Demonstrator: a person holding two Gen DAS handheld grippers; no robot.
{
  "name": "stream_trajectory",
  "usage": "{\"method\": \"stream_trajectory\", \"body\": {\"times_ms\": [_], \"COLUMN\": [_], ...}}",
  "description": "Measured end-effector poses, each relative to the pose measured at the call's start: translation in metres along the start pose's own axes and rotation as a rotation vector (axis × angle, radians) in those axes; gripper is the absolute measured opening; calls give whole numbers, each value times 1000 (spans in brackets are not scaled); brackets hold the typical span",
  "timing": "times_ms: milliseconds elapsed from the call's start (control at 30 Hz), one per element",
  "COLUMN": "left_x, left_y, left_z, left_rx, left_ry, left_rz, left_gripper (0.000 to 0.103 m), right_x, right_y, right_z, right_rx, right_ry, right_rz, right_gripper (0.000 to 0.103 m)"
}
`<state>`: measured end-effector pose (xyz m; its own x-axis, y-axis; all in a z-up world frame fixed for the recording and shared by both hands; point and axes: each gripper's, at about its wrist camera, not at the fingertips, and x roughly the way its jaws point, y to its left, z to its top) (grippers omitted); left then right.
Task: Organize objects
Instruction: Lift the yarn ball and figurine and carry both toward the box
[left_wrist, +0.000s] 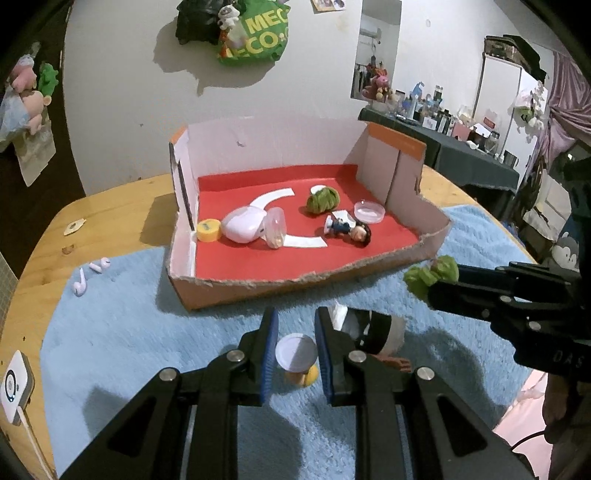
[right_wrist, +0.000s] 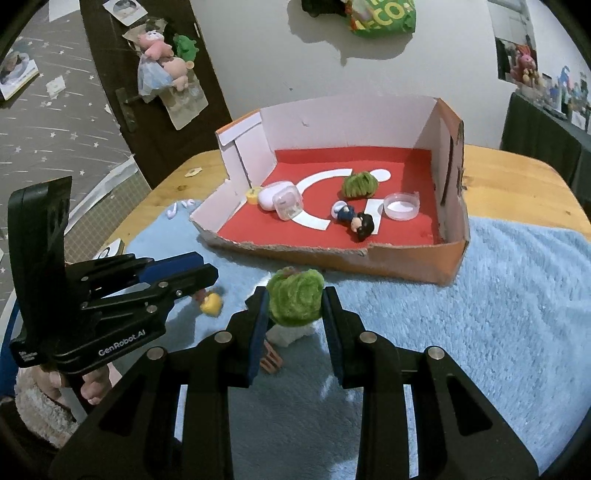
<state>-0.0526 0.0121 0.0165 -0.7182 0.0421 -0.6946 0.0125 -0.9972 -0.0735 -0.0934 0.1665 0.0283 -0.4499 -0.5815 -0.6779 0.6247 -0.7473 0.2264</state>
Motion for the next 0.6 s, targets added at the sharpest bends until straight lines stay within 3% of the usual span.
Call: {"method": "stream_trajectory", "body": {"times_ms": [600], "left_x": [1], "left_y": [3], "left_z": [27], "left_rx": [2], "left_ry": [-33], "left_rz": [-3], "left_gripper": [21], "right_x": [-1], "right_y": [1], "right_z": [20], "right_rx": [-15], "right_ry": [-18], "right_rz": [7], "right_gripper": [28]}}
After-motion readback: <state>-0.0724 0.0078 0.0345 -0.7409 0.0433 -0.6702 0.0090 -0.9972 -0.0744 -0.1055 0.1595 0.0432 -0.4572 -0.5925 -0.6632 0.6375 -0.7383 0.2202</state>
